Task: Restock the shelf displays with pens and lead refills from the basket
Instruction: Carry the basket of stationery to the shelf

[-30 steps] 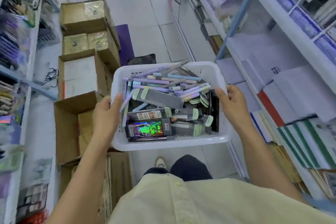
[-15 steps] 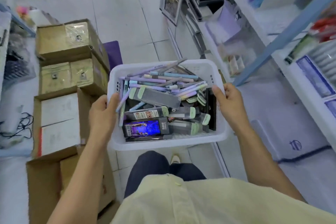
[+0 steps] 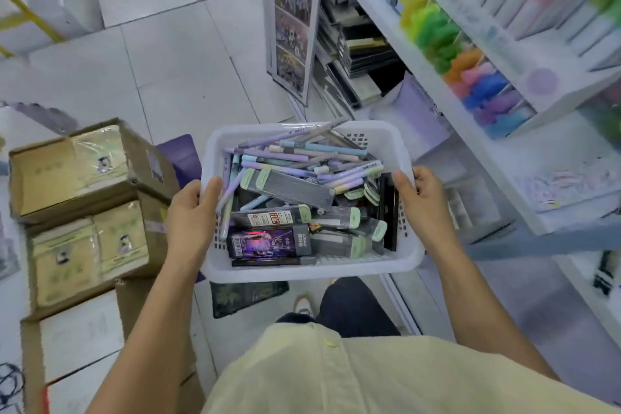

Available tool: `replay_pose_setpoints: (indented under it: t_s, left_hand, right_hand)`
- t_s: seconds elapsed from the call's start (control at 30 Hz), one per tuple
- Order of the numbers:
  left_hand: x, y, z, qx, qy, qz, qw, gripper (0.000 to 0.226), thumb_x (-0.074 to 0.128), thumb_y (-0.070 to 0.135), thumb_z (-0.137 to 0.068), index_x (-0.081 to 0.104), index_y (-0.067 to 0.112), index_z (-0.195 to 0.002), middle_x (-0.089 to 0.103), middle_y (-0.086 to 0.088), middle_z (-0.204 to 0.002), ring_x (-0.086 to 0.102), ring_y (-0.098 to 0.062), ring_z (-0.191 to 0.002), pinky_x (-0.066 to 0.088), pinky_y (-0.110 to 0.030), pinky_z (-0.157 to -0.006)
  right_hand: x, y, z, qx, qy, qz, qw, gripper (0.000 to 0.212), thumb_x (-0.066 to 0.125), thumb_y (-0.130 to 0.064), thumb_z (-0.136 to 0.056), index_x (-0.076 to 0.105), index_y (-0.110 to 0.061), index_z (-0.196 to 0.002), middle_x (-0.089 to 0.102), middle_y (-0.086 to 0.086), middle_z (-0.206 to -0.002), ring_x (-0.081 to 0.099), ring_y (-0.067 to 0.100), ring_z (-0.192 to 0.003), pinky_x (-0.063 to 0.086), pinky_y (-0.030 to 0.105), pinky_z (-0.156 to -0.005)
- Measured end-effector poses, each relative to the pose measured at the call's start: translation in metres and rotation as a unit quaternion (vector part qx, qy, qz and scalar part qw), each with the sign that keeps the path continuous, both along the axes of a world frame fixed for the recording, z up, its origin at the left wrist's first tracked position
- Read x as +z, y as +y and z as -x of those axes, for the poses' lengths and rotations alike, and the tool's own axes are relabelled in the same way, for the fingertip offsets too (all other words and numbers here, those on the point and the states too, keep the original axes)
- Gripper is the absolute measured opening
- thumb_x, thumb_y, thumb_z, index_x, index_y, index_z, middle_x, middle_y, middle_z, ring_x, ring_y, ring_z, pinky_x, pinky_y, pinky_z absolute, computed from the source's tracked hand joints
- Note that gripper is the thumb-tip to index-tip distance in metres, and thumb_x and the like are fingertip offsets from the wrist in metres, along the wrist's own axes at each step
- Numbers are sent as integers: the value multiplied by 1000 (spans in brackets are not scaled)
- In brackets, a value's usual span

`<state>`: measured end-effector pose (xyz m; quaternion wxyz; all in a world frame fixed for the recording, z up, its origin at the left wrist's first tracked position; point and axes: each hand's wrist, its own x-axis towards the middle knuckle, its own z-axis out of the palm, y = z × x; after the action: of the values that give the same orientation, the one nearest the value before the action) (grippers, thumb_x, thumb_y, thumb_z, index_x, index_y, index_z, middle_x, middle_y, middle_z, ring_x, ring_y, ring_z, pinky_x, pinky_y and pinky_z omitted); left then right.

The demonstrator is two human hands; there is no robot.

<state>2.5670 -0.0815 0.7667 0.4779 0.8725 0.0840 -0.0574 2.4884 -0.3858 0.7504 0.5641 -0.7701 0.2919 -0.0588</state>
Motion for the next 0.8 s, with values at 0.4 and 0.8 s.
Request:
replay_pose_setpoints:
  t_s: [0.4,0.8]
  left_hand:
    - [-19,-61,-202,-31,15,-14,999,49,47,44,-96,43,1,-73,35,-12,-67,32,-19,-61,25,-33,-59]
    - [-46,-102,-378,-198,25,-33,979,47,49,43,-94,38,6,-66,35,-15,-63,32,-20,-59,26,-35,-58]
  right_hand:
    - [-26,-56,-176,-30,22,28,999,45,52,-40,-96,44,4,-98,41,8,-78,40,17,-66,32,33,-58]
    - [-60,-26,-244,-228,-3,9,974,33,54,-29,-97,33,-19,-74,32,-6,-66,31,0,-52,30,16,-50]
